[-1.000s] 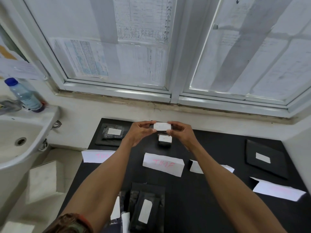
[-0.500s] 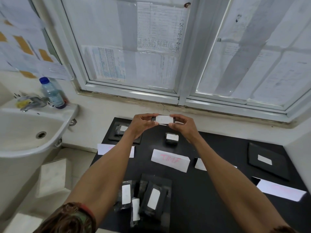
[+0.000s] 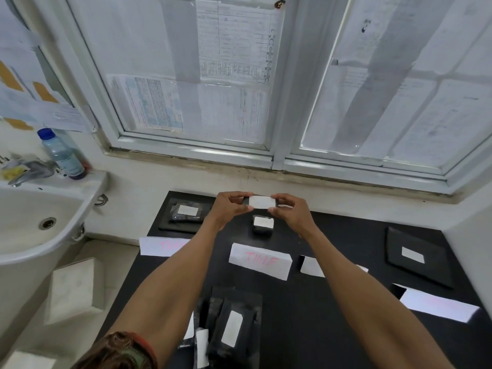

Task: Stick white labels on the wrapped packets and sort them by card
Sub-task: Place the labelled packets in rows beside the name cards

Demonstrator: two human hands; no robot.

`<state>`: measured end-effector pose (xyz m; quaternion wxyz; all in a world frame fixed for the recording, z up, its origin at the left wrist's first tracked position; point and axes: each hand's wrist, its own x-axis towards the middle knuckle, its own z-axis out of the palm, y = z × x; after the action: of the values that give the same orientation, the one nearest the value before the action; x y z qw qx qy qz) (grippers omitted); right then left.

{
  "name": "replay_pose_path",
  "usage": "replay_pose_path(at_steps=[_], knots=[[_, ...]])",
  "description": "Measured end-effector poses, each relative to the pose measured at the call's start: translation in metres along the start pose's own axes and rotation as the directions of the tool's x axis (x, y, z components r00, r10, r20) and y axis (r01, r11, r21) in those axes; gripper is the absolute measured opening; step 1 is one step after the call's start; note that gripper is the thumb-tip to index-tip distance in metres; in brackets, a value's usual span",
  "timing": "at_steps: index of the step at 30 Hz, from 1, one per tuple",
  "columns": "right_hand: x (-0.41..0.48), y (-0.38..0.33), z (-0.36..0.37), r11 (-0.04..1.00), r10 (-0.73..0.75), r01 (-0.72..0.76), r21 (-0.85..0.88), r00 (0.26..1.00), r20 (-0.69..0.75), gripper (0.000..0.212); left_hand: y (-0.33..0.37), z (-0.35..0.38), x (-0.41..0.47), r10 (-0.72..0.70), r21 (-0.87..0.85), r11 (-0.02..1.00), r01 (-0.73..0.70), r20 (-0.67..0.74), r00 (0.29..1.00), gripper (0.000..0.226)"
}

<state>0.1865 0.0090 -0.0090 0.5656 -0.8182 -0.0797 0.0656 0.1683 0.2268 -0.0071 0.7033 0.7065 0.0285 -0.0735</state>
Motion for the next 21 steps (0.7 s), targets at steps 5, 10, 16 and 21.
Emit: replay_pose_path(at_steps=[5, 10, 16, 21], knots=[[0.033, 0.046, -0.003, 0.996, 0.091, -0.091, -0.019, 0.996, 0.022, 0.038, -0.031, 0.016, 0.04, -0.081, 0.021, 0.996, 0.082, -0.043, 0.996, 0.043], [0.063, 0.089, 0.003, 0.98, 0.19, -0.187, -0.073, 0.98, 0.05, 0.037, -0.072, 0.026, 0.082, -0.198, 0.07, 0.976, 0.206, -0.101, 0.975, 0.041], [0.086, 0.138, 0.015, 0.949, 0.286, -0.278, -0.15, 0.958, 0.033, 0.038, -0.123, 0.033, 0.116, -0.262, 0.299, 0.909, 0.288, -0.126, 0.957, 0.04], [0.088, 0.152, 0.023, 0.927, 0.331, -0.329, -0.181, 0.944, -0.021, 0.035, -0.143, 0.039, 0.12, -0.286, 0.324, 0.885, 0.334, -0.188, 0.94, 0.035]])
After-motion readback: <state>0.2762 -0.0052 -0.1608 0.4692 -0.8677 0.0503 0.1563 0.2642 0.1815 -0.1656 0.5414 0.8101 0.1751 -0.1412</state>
